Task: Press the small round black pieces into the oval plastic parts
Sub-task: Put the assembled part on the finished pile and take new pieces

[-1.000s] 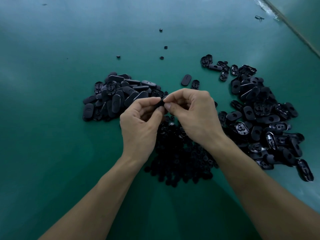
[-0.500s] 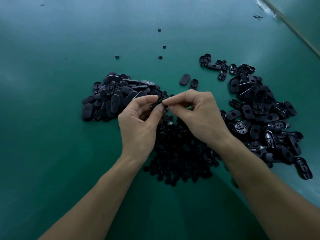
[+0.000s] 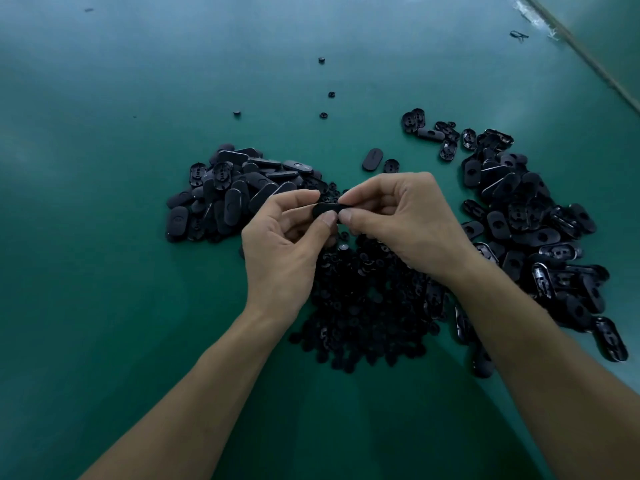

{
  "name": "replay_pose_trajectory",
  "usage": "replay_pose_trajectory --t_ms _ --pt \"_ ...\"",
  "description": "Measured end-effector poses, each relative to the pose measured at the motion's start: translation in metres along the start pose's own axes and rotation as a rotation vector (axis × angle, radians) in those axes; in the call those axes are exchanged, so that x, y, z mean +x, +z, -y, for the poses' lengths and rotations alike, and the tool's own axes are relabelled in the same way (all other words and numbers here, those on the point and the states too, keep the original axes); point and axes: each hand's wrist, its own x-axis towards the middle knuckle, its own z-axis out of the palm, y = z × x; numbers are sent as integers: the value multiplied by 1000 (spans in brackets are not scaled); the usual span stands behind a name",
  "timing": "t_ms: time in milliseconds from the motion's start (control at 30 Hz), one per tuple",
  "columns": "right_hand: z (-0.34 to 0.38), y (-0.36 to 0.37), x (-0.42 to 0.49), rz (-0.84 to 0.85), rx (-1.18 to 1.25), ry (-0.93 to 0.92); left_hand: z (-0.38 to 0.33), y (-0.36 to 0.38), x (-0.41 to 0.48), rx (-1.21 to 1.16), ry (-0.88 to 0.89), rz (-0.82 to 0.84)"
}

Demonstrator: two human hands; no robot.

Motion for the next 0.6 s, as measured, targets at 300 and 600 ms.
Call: replay_pose_trajectory --t_ms 300,600 --pt "-1 0 -2 -4 -16 9 3 -1 1 94 50 30" --pt "-1 10 -1 -51 -17 35 5 -4 2 119 55 -4"
